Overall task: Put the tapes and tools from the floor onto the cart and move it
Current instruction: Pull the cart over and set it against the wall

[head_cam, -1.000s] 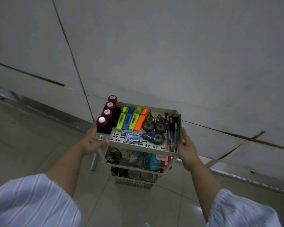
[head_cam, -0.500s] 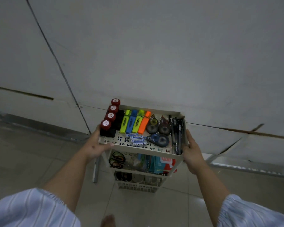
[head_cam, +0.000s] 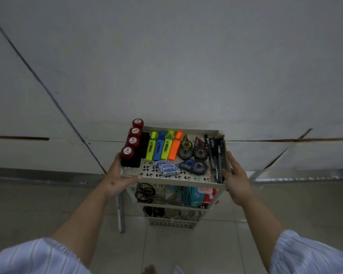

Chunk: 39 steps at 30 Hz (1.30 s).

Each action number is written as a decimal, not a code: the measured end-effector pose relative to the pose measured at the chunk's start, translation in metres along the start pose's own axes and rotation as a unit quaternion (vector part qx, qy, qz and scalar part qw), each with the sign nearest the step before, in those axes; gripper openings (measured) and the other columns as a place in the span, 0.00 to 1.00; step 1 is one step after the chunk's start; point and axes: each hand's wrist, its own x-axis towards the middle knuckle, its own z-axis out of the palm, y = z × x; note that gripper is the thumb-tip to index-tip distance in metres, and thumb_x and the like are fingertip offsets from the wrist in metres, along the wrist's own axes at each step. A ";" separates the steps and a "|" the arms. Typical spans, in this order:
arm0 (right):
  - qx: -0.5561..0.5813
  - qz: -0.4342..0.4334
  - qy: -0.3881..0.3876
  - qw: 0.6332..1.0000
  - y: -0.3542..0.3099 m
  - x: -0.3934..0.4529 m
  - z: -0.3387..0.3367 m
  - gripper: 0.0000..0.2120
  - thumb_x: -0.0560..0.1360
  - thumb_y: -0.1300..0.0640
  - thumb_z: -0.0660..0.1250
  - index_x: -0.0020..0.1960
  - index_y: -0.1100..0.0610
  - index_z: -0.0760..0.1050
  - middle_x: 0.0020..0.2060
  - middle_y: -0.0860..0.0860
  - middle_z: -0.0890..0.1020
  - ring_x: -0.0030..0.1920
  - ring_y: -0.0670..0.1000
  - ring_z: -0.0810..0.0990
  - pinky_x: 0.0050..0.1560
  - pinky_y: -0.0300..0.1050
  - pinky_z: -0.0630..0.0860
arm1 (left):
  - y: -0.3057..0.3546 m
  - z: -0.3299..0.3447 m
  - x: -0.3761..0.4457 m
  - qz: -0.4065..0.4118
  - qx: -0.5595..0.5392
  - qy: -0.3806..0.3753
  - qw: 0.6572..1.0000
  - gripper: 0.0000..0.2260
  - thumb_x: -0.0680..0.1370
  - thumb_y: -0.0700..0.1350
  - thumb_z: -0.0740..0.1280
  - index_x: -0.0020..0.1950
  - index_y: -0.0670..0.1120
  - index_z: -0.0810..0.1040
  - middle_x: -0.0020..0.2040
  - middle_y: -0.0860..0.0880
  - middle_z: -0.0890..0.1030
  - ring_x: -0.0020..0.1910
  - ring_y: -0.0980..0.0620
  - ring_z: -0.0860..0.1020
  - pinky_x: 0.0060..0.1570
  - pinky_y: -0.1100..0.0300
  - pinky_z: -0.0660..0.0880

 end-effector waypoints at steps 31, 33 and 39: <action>0.074 0.006 0.028 0.997 -0.008 0.015 -0.020 0.27 0.78 0.68 0.56 0.72 0.48 0.57 0.60 0.54 0.74 0.60 0.56 0.76 0.53 0.52 0.79 | 0.025 0.019 0.051 0.020 0.033 -0.057 0.998 0.40 0.70 0.41 0.72 0.74 0.50 0.52 0.72 0.48 0.63 0.68 0.55 0.61 0.60 0.59 0.62; 0.071 0.006 0.028 0.997 -0.008 0.016 -0.016 0.27 0.78 0.68 0.56 0.72 0.48 0.58 0.63 0.55 0.74 0.60 0.57 0.76 0.57 0.56 0.77 | 0.023 0.015 0.052 0.019 0.042 -0.056 0.997 0.39 0.70 0.41 0.72 0.74 0.50 0.51 0.72 0.48 0.63 0.67 0.56 0.60 0.59 0.60 0.63; 0.033 -0.009 0.020 0.999 -0.010 0.033 -0.009 0.25 0.77 0.66 0.58 0.70 0.46 0.61 0.67 0.57 0.72 0.63 0.60 0.73 0.62 0.63 0.72 | 0.011 0.009 0.046 0.010 0.026 -0.032 0.999 0.37 0.71 0.43 0.72 0.73 0.52 0.52 0.70 0.49 0.65 0.70 0.49 0.62 0.64 0.55 0.62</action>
